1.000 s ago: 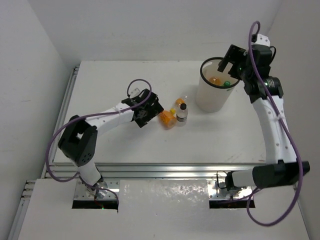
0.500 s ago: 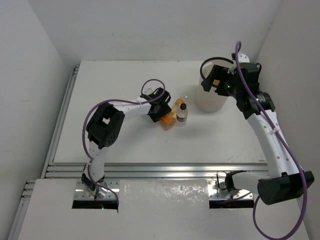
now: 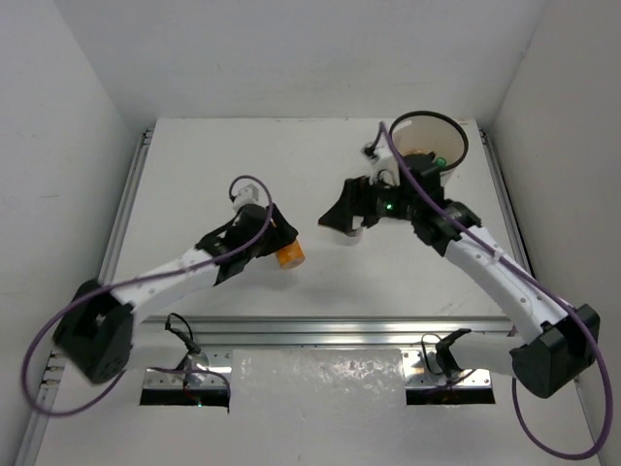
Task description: Put the plastic bottles in the bin
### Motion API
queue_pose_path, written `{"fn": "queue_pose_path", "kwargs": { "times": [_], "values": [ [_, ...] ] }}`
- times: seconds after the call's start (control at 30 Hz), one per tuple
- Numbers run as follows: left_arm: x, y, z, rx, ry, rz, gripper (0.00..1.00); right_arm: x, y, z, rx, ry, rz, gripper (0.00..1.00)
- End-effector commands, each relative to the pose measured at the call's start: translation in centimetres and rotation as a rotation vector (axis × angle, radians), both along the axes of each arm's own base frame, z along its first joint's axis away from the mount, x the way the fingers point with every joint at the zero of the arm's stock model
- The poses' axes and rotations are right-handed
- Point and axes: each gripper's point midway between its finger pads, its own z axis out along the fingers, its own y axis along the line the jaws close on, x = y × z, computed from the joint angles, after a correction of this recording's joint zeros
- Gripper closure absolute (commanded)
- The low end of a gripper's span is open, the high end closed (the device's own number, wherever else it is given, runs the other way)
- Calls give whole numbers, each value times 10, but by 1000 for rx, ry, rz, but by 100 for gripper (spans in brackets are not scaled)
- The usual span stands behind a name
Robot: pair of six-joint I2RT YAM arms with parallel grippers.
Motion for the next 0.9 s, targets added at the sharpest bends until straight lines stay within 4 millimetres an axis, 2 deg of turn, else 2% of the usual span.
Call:
{"fn": "queue_pose_path", "kwargs": {
  "times": [0.0,0.03,0.07,0.1,0.2,0.27,0.37,0.5,0.57,0.6,0.67,0.7,0.73,0.77,0.8,0.83,0.87],
  "values": [
    [4,-34,136,-219,-529,-258,100,-30,49,12,168,-49,220,1],
    [-10,-38,138,-245,-556,-326,100,-38,54,0,189,-30,255,1],
    [-14,-40,158,-284,-629,-347,100,-47,66,11,251,-61,312,1],
    [-25,-40,178,-321,-690,-381,100,-48,71,8,263,-60,324,1],
    [-46,-47,210,-402,-793,-471,100,-60,89,7,273,-61,381,1],
    [-54,-49,221,-448,-826,-503,100,-66,100,5,273,-65,413,1],
    [-62,-54,232,-508,-844,-534,100,-66,108,10,287,-86,413,1],
    [-62,-61,228,-557,-813,-550,100,-55,105,17,309,-145,340,3],
    [-63,-62,226,-568,-811,-554,100,-51,104,20,309,-152,311,12],
    [-63,-63,226,-577,-805,-556,100,-48,103,20,309,-158,300,23],
    [-62,-65,225,-576,-797,-557,72,-45,102,19,307,-169,272,78],
    [-58,-63,231,-572,-803,-537,51,-42,99,18,301,-173,248,95],
    [-54,-61,223,-546,-759,-506,12,-38,96,13,271,-173,220,100],
    [-46,-55,222,-516,-739,-457,2,-36,91,16,252,-187,198,100],
    [-29,-39,215,-419,-676,-334,0,-29,86,23,212,-239,169,100],
    [-22,-28,212,-365,-641,-266,0,-21,78,23,171,-253,116,100],
    [-15,-13,212,-305,-612,-184,0,-5,57,14,75,-236,-20,100]
  ]
}}
